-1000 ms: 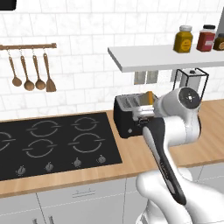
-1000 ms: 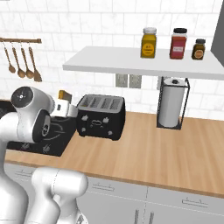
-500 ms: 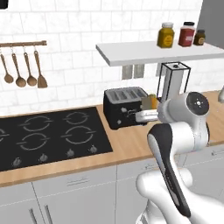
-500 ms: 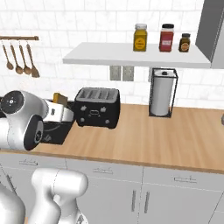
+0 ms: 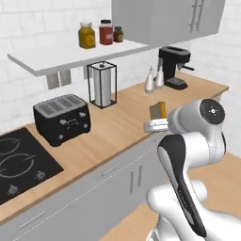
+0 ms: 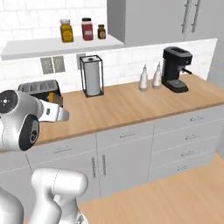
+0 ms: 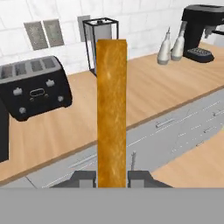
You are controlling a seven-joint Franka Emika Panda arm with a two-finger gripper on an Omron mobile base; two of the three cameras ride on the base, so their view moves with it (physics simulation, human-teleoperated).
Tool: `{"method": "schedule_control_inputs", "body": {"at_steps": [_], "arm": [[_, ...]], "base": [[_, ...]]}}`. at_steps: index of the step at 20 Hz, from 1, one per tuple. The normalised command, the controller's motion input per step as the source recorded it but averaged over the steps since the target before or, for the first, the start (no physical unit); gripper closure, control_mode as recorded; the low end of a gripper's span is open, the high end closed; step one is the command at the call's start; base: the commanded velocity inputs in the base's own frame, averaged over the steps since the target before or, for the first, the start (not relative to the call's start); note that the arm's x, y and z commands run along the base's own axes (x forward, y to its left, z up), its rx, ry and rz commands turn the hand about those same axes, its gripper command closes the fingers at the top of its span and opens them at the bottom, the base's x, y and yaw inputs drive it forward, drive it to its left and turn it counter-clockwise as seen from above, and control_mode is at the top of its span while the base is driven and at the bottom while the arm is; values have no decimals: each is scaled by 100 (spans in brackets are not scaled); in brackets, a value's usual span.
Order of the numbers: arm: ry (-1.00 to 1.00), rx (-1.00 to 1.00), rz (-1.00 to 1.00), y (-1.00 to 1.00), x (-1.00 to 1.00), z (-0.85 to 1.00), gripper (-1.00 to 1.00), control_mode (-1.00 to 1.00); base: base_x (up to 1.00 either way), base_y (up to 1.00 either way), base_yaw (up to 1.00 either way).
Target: Start the toaster. Once the lever pops up, take the bread to the plate on the dining counter.
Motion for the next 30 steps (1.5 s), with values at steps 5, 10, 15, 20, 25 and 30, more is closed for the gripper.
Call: {"method": "schedule_control_inputs", "body": {"at_steps": [5,10,15,20,25,30], "arm": [[0,0,0,0,0,0,100,100],[0,0,0,0,0,0,100,100],[0,0,0,0,0,0,100,100],[0,0,0,0,0,0,100,100],[0,0,0,0,0,0,100,100],[0,0,0,0,0,0,100,100]], "base": [[-26,0,-85],[-10,5,-97],[-2,3,-99],[0,1,-100],[0,0,-100],[3,22,-93]]}}
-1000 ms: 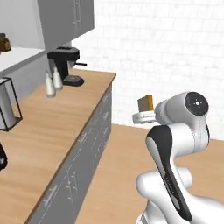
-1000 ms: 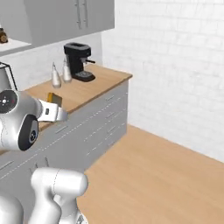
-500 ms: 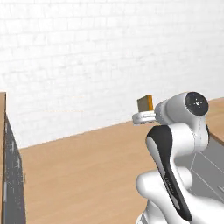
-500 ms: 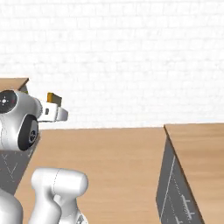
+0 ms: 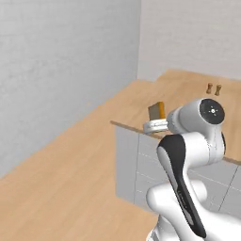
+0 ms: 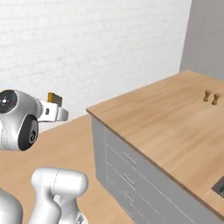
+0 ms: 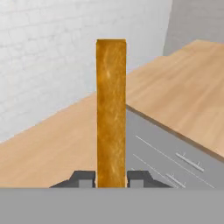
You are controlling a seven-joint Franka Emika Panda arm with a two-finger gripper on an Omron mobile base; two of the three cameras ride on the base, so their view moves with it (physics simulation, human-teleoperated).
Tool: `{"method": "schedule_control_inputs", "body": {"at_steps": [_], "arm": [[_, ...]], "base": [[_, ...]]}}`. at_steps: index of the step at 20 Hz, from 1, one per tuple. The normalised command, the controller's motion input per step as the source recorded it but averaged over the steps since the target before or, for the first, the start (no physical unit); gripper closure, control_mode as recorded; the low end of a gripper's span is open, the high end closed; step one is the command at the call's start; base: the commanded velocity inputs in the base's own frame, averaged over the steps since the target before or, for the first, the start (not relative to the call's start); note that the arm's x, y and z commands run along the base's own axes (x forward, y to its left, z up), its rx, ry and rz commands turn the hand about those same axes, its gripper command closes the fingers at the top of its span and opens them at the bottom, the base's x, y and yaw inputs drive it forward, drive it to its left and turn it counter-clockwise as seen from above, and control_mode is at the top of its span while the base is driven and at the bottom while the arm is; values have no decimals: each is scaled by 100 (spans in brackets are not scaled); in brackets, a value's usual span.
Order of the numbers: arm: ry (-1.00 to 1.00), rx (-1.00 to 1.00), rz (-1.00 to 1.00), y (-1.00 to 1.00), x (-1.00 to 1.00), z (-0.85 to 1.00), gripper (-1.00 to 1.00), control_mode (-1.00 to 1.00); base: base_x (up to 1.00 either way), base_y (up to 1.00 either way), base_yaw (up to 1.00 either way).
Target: Start the toaster. Once the lever pops up, take the bread to the plate on the dining counter.
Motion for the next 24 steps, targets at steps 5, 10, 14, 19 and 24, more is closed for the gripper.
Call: {"method": "schedule_control_inputs", "body": {"at_steps": [5,10,14,19,24], "arm": [[0,0,0,0,0,0,100,100],[0,0,0,0,0,0,100,100],[0,0,0,0,0,0,100,100],[0,0,0,0,0,0,100,100],[0,0,0,0,0,0,100,100]], "base": [[27,67,-78],[50,100,-50],[24,91,-40],[0,28,-65],[0,25,-75]]}}
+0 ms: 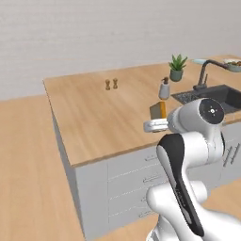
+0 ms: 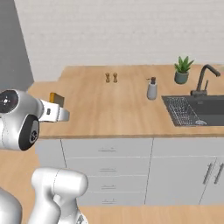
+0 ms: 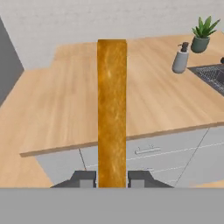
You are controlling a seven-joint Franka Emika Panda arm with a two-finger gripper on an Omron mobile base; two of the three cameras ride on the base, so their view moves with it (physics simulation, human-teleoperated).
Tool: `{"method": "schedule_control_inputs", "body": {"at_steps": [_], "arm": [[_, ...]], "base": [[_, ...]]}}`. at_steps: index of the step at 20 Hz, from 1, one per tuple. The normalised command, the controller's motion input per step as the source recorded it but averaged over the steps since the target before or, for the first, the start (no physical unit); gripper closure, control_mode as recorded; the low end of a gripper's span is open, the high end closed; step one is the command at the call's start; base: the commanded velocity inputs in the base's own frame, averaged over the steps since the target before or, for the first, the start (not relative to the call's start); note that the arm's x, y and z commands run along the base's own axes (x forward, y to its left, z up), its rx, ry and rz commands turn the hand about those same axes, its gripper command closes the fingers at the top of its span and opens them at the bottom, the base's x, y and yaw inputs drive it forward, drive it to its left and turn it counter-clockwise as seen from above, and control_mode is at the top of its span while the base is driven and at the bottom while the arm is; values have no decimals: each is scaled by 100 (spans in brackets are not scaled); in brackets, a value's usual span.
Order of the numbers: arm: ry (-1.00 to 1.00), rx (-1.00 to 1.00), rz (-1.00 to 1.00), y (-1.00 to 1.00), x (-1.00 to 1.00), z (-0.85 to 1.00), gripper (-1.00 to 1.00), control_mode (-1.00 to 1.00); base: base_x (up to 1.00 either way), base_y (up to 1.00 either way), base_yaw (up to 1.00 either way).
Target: Start the toaster. Once the lever pops up, take the bread to the plate on the dining counter.
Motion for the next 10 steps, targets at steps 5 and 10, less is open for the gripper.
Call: {"method": "schedule_control_inputs", "body": {"at_steps": [5,10], "arm": [[0,0,0,0,0,0,100,100],[0,0,0,0,0,0,100,100]], "base": [[1,87,-67],[17,100,-47]]}}
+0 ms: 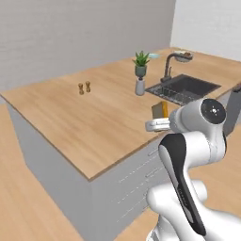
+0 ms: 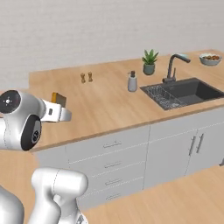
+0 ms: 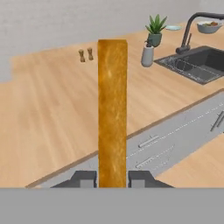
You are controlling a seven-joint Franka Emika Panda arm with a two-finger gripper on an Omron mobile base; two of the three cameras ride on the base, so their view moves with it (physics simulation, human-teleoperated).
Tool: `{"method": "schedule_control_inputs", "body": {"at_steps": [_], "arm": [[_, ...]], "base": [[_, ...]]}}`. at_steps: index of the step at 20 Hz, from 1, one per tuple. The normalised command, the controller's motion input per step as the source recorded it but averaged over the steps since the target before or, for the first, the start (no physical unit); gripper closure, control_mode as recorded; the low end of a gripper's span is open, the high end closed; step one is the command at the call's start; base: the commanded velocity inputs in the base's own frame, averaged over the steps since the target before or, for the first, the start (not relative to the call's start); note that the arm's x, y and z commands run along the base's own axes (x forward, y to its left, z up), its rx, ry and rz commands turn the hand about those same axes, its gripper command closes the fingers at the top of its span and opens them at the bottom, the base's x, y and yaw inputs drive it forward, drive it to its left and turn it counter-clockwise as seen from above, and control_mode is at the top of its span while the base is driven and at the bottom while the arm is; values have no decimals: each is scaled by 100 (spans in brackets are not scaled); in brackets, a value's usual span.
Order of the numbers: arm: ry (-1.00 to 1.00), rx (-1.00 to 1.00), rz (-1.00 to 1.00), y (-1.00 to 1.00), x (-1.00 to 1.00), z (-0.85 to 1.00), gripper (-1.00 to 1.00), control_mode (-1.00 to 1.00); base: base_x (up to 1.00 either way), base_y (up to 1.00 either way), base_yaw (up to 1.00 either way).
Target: Start the toaster. Once the lever pops up, take the bread to the plate on the dining counter.
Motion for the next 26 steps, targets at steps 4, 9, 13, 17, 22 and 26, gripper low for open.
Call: {"method": "schedule_control_inputs", "body": {"at_steps": [4,9,13,17,22,26], "arm": [[0,0,0,0,0,0,100,100],[0,0,0,0,0,0,100,100],[0,0,0,0,0,0,100,100],[0,0,0,0,0,0,100,100],[0,0,0,0,0,0,100,100],[0,0,0,0,0,0,100,100]], "base": [[6,100,-35],[11,100,-36],[9,100,-37],[7,100,-36],[21,100,-34],[25,100,-30]]}}
